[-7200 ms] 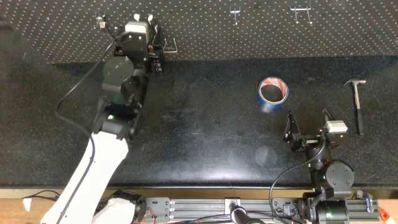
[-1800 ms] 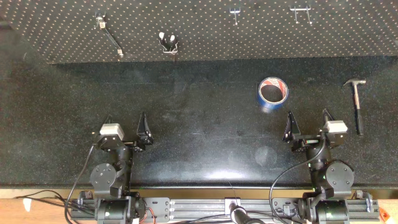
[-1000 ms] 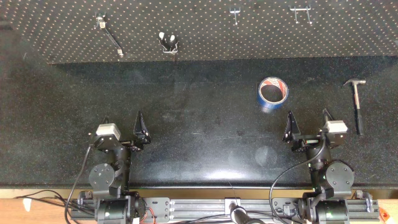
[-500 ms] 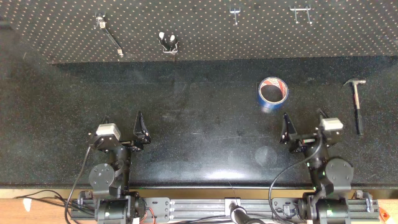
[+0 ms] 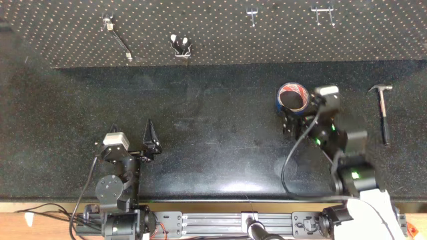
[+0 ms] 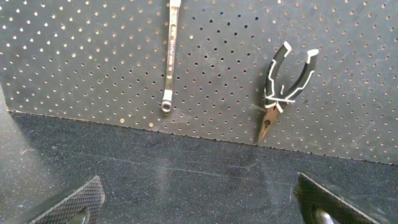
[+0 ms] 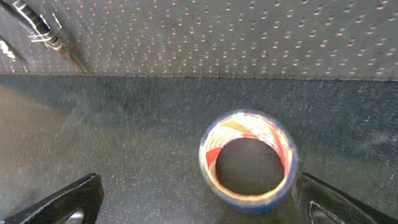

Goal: Place Tools Onto Pegboard

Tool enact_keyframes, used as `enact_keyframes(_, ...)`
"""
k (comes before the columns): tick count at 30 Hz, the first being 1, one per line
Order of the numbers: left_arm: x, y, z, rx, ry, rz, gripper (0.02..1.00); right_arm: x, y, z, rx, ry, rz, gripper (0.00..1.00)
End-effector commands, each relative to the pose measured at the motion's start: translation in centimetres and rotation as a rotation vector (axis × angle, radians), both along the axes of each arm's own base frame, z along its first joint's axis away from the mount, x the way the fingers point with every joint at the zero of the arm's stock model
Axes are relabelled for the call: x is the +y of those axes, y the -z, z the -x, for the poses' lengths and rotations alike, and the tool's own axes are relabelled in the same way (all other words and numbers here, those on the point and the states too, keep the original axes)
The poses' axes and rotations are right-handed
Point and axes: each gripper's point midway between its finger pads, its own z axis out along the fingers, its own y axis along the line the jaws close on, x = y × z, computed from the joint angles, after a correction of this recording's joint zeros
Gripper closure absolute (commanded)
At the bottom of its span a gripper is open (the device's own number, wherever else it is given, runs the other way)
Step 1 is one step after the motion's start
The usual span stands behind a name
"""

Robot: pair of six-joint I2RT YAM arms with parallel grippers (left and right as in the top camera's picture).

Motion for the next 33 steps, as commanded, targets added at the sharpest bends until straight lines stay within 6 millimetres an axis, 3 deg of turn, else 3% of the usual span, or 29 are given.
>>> enact_keyframes(1, -0.1, 0.0, 0.1, -0.004, 0.009, 0.010, 0.023, 0.9, -0.4, -2.0, 0.119, -0.036, 0.032, 0.012)
enact_keyframes(6, -0.1, 0.0, 0.1, -0.004, 0.008, 0.010, 0.023, 1.1, 1.3, -3.1, 0.292, -0.090, 0.121, 0.012)
enact_keyframes(11, -0.1, 0.0, 0.1, -0.004, 0.008, 0.010, 0.023, 0.0, 3.7, -3.5, 0.483, -0.085, 0.235, 0.012)
enact_keyframes(22, -0.1, -0.1, 0.1, -0.004, 0.008, 0.010, 0.023, 2.8, 6.5, -4.7, 0.580, -0.175, 0.295, 0.012)
enact_keyframes(29, -0.1, 0.0, 0.1, -0.004, 0.008, 0.010, 0.025, 2.9, 9.0, -4.4, 0.650, -0.185, 0.309, 0.012)
enact_keyframes(30, -0.1, 0.0, 0.1, -0.004, 0.008, 0.010, 0.023, 2.9, 9.4, -4.3, 0.660, -0.186, 0.311, 0.027)
enact_keyframes(33, -0.1, 0.0, 0.1, -0.004, 0.008, 0.010, 0.023, 2.6, 10.0, -4.3, 0.676, -0.179, 0.325, 0.459)
